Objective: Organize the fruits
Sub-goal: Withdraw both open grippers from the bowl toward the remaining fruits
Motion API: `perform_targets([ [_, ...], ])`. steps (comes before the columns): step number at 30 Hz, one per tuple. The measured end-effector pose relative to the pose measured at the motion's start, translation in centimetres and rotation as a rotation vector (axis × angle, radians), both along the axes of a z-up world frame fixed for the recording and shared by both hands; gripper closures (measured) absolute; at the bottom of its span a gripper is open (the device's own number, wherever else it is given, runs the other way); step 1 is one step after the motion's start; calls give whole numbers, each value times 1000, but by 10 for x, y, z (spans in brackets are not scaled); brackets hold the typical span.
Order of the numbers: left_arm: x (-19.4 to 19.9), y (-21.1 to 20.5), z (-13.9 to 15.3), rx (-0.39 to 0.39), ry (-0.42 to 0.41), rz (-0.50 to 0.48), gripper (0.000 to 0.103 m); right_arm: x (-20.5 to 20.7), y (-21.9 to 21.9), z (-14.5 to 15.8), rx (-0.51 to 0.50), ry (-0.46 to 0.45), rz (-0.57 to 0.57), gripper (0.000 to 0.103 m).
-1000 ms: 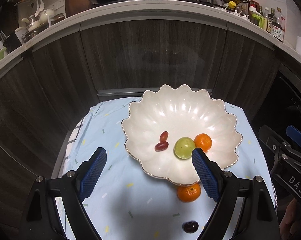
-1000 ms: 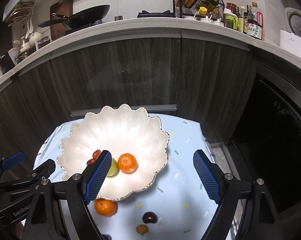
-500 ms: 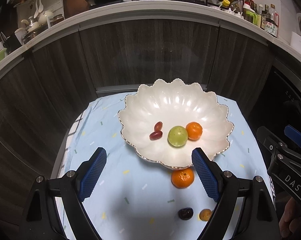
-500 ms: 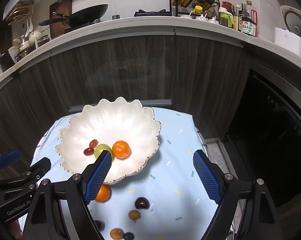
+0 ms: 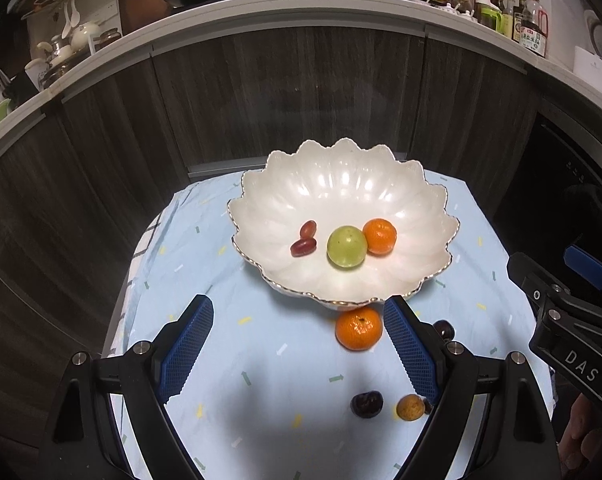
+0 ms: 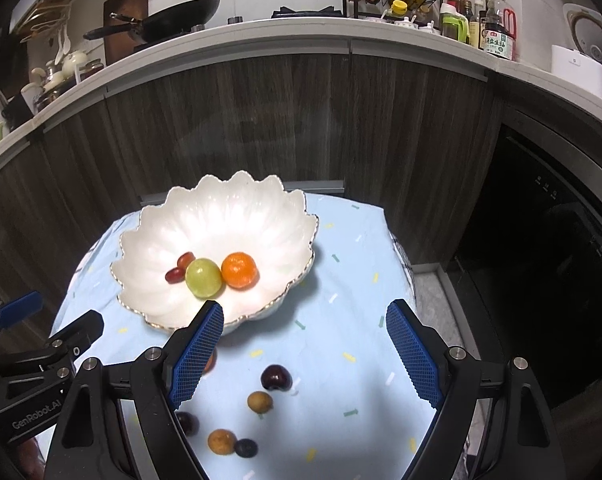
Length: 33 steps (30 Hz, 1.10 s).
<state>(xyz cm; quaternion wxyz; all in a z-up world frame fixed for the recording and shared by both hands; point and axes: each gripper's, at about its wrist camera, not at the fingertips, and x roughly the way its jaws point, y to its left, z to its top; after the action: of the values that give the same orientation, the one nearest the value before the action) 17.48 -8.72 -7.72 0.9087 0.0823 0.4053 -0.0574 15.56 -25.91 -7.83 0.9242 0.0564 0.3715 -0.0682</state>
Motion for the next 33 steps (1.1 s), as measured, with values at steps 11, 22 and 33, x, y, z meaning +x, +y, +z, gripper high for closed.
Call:
perform_targets([
  [11, -9, -2, -18, 17, 26, -10, 16, -6, 0, -12, 6, 28, 10, 19],
  [22, -19, -4, -35, 30, 44, -30, 18, -15, -1, -28, 10, 60, 16, 19],
  [33, -32, -8, -59, 34, 90, -65, 24, -33, 4, -51, 22, 115, 34, 19],
])
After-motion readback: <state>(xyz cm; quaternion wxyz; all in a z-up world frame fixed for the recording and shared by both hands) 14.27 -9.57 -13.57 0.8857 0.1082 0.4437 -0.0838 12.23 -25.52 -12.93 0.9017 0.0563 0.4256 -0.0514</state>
